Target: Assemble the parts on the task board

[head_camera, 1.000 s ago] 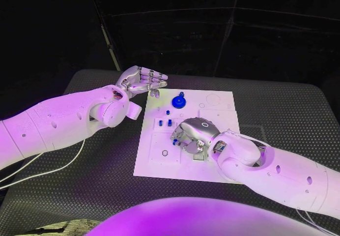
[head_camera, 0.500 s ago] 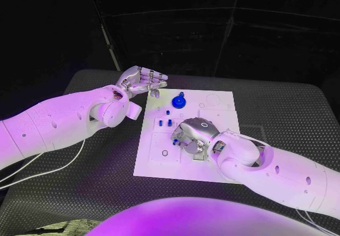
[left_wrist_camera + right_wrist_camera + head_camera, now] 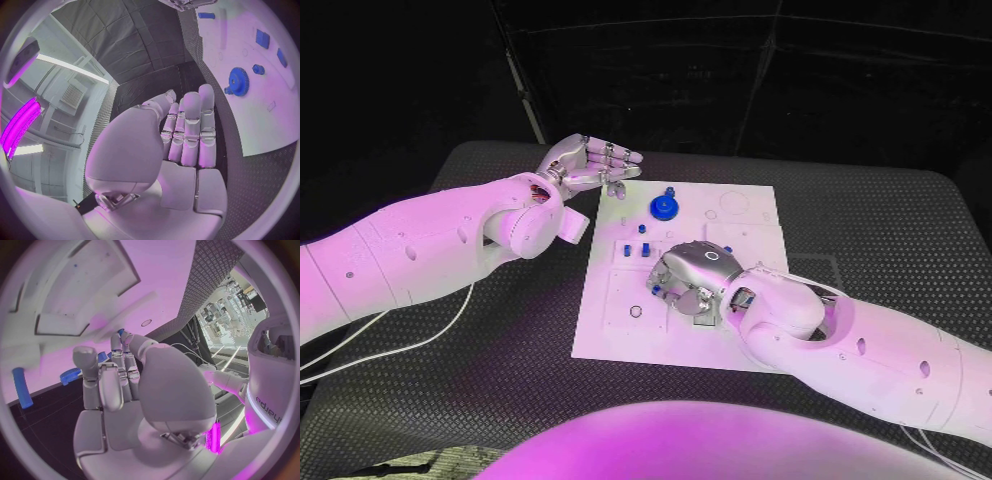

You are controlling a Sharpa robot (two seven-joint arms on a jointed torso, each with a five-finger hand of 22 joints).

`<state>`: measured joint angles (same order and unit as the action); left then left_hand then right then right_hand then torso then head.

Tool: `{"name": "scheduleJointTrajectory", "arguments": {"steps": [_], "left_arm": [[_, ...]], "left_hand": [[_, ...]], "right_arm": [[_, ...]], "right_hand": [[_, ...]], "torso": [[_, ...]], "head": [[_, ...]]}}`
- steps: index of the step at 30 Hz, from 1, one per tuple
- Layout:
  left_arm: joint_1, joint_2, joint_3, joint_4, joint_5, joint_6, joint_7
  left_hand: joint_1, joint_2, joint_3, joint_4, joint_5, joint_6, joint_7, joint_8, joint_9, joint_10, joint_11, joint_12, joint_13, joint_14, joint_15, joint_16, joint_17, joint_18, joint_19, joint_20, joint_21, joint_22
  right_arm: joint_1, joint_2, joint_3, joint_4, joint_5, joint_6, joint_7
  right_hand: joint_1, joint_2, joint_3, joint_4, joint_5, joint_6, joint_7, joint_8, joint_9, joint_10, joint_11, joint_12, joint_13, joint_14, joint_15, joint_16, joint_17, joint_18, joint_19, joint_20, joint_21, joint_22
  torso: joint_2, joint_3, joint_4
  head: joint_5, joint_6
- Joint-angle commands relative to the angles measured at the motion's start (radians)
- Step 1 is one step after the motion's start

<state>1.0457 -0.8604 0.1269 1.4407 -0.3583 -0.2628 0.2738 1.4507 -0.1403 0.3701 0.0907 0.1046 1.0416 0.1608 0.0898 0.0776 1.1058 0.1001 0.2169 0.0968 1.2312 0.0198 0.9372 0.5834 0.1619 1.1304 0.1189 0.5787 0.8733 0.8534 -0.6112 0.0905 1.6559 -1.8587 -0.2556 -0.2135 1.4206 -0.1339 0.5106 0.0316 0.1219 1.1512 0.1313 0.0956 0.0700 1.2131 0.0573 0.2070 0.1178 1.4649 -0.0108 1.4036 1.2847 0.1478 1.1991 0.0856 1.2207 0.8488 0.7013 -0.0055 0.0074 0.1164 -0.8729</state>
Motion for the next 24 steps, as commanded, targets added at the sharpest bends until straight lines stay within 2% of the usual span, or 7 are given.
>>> {"name": "scheduleJointTrajectory", "arguments": {"steps": [1,3,6,9,15,19,24], "left_arm": [[0.002,0.001,0.001,0.002,0.005,0.01,0.007],[0.002,0.001,0.001,0.002,0.005,0.01,0.007],[0.002,0.001,0.001,0.002,0.005,0.011,0.006],[0.002,0.001,0.001,0.001,0.005,0.011,0.004],[0.002,0.001,0.001,0.001,0.005,0.012,0.003],[0.002,0.002,0.001,0.0,0.005,0.014,0.002],[0.001,0.002,0.001,-0.007,0.005,0.017,0.002]], "left_hand": [[-0.007,0.007,-0.003,-0.001,-0.003,0.0,0.008,0.002,-0.001,-0.009,0.001,0.006,0.001,-0.006,-0.002,-0.001,-0.001,0.02,-0.008,0.0,-0.004,-0.001],[-0.007,0.007,-0.003,-0.001,-0.003,0.0,0.008,0.002,-0.001,-0.009,0.001,0.006,0.001,-0.006,-0.002,-0.001,-0.001,0.02,-0.008,0.0,-0.004,-0.001],[-0.007,0.007,-0.003,-0.001,-0.003,0.0,0.008,0.002,-0.001,-0.009,0.001,0.006,0.001,-0.006,-0.002,-0.001,-0.001,0.02,-0.008,0.0,-0.004,-0.001],[-0.008,0.007,-0.004,-0.001,-0.003,0.0,0.008,0.002,-0.001,-0.012,0.002,0.006,0.001,-0.008,-0.002,-0.003,-0.002,0.02,-0.008,0.0,-0.005,-0.002],[-0.009,0.007,-0.005,-0.001,-0.003,-0.002,0.009,0.002,-0.002,-0.014,0.002,0.006,0.001,-0.008,-0.001,-0.004,-0.003,0.02,-0.009,0.0,-0.007,-0.003],[-0.01,0.007,-0.006,-0.001,-0.003,-0.004,0.009,0.001,-0.002,-0.017,0.003,0.007,0.001,-0.009,-0.001,-0.004,-0.004,0.02,-0.009,0.001,-0.008,-0.004],[-0.01,0.007,-0.006,-0.001,-0.003,-0.005,0.009,0.001,-0.003,-0.018,0.003,0.007,0.001,-0.009,-0.001,-0.005,-0.004,0.02,-0.009,0.001,-0.009,-0.004]], "right_arm": [[0.0,0.002,-0.001,-0.004,-0.012,0.041,-0.003],[0.0,0.003,-0.001,-0.007,-0.01,0.039,-0.005],[0.0,0.003,-0.005,-0.009,-0.003,0.015,-0.003],[0.0,0.004,-0.007,-0.01,-0.001,-0.007,-0.001],[0.0,0.002,-0.008,-0.006,0.009,-0.054,0.011],[0.0,-0.006,-0.009,0.002,0.019,-0.089,0.024],[-0.001,-0.037,-0.009,0.027,0.051,-0.167,0.066]], "right_hand": [[-0.019,0.002,-0.008,0.002,-0.006,-0.003,0.005,-0.002,-0.001,-0.005,0.006,-0.009,-0.003,0.054,-0.005,0.001,-0.002,-0.012,0.001,0.004,-0.004,-0.005],[-0.035,-0.003,-0.016,0.009,-0.007,-0.017,0.011,-0.011,-0.004,-0.027,0.013,-0.023,-0.01,0.053,0.0,-0.001,-0.006,-0.011,-0.005,0.007,-0.009,-0.015],[-0.056,-0.022,-0.03,0.015,-0.007,-0.063,0.029,-0.032,-0.007,-0.105,0.037,-0.061,-0.031,0.049,0.02,-0.007,-0.016,-0.008,-0.021,0.021,-0.027,-0.044],[-0.06,-0.029,-0.04,0.014,-0.008,-0.096,0.035,-0.034,-0.007,-0.147,0.048,-0.07,-0.042,0.044,0.029,-0.013,-0.027,-0.003,-0.036,0.032,-0.042,-0.067],[-0.06,-0.03,-0.047,0.013,0.0,-0.113,0.039,-0.033,-0.006,-0.165,0.054,-0.062,-0.046,0.041,0.034,-0.016,-0.033,0.0,-0.044,0.039,-0.049,-0.079],[-0.06,-0.032,-0.052,0.011,0.015,-0.129,0.037,-0.034,-0.006,-0.173,0.053,-0.051,-0.047,0.039,0.035,-0.019,-0.04,0.002,-0.048,0.041,-0.054,-0.087],[-0.055,-0.033,-0.054,0.008,0.046,-0.133,0.035,-0.03,-0.004,-0.177,0.051,-0.032,-0.046,0.039,0.033,-0.02,-0.044,0.002,-0.045,0.04,-0.052,-0.083]], "torso": [[-0.001,-0.0003,0.0006],[-0.001,-0.0008,0.0012],[-0.001,-0.0009,0.0005],[-0.001,-0.0004,0.0001],[-0.001,-0.0003,-0.0001],[-0.001,0.0002,-0.0005],[-0.001,0.0013,0.0]], "head": [[0.0,0.0],[-0.001,0.0],[0.0,0.0],[0.0,0.0],[-0.001,0.0],[-0.001,0.0],[-0.005,0.0]]}}
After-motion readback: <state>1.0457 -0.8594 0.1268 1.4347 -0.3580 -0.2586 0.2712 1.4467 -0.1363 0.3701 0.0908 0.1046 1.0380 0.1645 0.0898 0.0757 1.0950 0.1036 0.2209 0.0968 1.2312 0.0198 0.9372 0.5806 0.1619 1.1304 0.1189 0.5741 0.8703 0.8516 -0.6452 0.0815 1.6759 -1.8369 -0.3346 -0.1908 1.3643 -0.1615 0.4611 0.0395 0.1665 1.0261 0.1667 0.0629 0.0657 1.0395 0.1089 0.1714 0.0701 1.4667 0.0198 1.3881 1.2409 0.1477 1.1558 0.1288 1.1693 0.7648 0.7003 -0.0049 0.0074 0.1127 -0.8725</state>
